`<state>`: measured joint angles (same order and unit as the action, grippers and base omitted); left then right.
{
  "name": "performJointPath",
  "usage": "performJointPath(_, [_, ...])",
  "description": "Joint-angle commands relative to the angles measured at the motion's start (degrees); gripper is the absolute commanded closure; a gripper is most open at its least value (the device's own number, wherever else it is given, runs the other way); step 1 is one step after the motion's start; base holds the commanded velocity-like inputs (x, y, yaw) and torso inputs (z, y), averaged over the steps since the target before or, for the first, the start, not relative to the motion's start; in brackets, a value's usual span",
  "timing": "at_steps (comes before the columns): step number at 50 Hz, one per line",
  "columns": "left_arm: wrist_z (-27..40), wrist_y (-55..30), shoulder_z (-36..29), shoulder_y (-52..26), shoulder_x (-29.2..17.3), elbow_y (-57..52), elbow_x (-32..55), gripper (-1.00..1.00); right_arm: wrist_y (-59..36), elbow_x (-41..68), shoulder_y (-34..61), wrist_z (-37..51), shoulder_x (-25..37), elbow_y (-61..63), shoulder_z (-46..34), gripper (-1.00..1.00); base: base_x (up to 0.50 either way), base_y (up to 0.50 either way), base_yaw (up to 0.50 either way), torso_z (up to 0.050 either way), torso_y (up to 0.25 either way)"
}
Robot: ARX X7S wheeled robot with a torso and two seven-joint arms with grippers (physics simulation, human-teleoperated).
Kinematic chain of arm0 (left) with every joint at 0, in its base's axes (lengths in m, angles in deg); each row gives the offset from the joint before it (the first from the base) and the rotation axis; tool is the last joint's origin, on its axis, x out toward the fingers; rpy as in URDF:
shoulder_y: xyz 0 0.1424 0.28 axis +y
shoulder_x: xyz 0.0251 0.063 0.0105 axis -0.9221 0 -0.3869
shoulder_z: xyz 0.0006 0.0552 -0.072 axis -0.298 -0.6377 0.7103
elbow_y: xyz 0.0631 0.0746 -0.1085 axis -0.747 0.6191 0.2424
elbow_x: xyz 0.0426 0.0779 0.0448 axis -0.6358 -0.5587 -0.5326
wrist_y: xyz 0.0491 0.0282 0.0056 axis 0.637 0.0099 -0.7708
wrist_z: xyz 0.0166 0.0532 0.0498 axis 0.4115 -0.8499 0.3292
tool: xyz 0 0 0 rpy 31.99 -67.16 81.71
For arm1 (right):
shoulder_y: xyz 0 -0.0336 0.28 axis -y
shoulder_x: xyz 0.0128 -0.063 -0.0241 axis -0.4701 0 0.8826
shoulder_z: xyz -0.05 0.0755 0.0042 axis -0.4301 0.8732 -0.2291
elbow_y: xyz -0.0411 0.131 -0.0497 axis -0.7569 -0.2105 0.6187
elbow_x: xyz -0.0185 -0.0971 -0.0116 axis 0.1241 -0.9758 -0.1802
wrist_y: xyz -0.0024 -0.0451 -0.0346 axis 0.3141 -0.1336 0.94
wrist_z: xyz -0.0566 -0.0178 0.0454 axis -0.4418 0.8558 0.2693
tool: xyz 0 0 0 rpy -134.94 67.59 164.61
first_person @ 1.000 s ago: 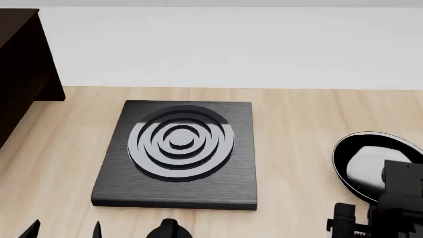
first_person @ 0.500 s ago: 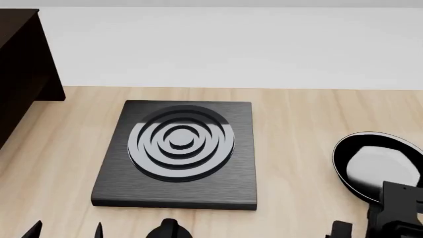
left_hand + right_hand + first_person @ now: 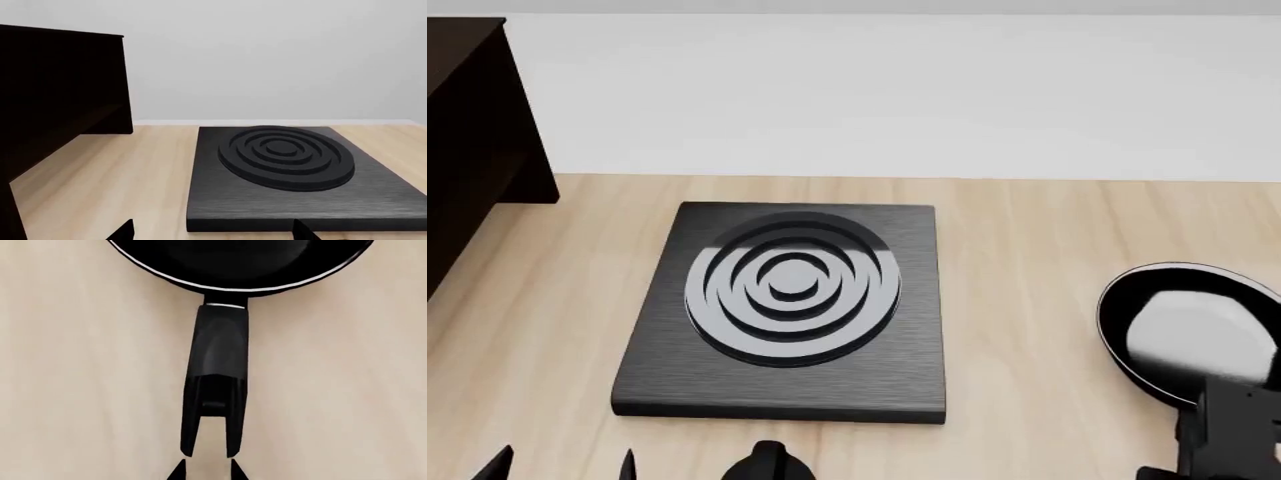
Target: Put the frying pan on the cabinet shelf.
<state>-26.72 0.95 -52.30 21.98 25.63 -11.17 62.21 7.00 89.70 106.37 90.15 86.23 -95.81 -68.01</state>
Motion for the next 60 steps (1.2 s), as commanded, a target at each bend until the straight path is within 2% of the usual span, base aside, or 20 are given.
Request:
performJointPath(1, [0.35, -0.21, -0.31, 0.00, -0.23, -0.31, 0.17, -1.00, -6.11, 1.26, -4.71, 2.69, 2.60, 17.76, 2.90, 1.00, 0.00, 0.00, 0.00, 0.000, 0.000])
performJointPath(11, [0.67, -0.51, -0.61, 0.07, -0.44, -0.87, 0.32, -1.00, -12.80, 3.67, -7.34, 4.80, 4.23, 32.89, 4.63, 1.00, 0.00, 0.00, 0.00, 0.000, 0.001])
performJointPath(18, [0.42, -0.24, -0.69, -0.06, -0.48, -0.27, 0.87, -1.00, -15.17, 5.02, -8.38, 4.92, 4.92, 39.14, 4.40, 1.00, 0.00, 0.00, 0.00, 0.000, 0.003])
performJointPath(27, [-0.33, -4.49, 0.28, -0.17, -1.22, -3.39, 5.95, -1.00, -22.66, 8.78, -6.56, 4.32, 5.88, 49.17, 2.65, 1.00, 0.00, 0.00, 0.00, 0.000, 0.001])
performJointPath(29, [0.12, -6.88, 0.51, -0.50, -1.84, -5.94, 7.11, -1.00, -22.72, 9.47, -5.96, 3.68, 6.29, 50.54, 1.58, 1.00, 0.00, 0.00, 0.00, 0.000, 0.000])
performJointPath(30, [0.54, -8.41, 0.74, -0.62, -2.22, -7.66, 7.90, -1.00, -22.76, 9.38, -5.22, 2.98, 7.72, 51.31, -1.75, 1.00, 0.00, 0.00, 0.00, 0.000, 0.011])
performJointPath(32, [1.21, -13.95, 1.83, -1.40, -3.20, -12.55, 12.73, -1.00, -23.28, 10.51, -4.50, 2.58, 7.58, 53.78, -1.69, 1.00, 0.00, 0.00, 0.00, 0.000, 0.000])
performJointPath(35, [2.95, -20.41, 1.75, -3.42, -5.42, -17.99, 14.23, -1.00, -23.94, 11.92, -3.34, 1.49, 7.85, 55.28, -2.78, 1.00, 0.00, 0.00, 0.00, 0.000, 0.003])
performJointPath(41, [3.48, -28.27, 3.63, -7.91, -8.47, -23.99, 20.14, -1.00, -26.08, 13.89, -1.82, 1.65, 8.09, 57.47, -3.46, 1.00, 0.00, 0.00, 0.00, 0.000, 0.002])
performJointPath(50, [3.46, -37.59, 5.29, -14.88, -11.48, -27.72, 28.17, -1.00, -26.90, 31.33, 5.18, 12.74, 10.87, 56.47, -5.39, 1.00, 0.00, 0.00, 0.00, 0.002, 0.001])
performJointPath(55, [2.51, -41.50, 5.20, -19.35, -12.44, -27.46, 31.48, -1.00, -26.61, 35.64, 8.29, 14.79, 10.46, 55.86, -6.88, 1.00, 0.00, 0.00, 0.00, 0.000, 0.002])
performJointPath(60, [0.78, -45.40, 6.76, -22.28, -12.99, -27.57, 38.86, -1.00, -25.03, 38.79, 10.43, 15.85, 9.78, 55.94, -8.71, 1.00, 0.00, 0.00, 0.00, 0.000, 0.002])
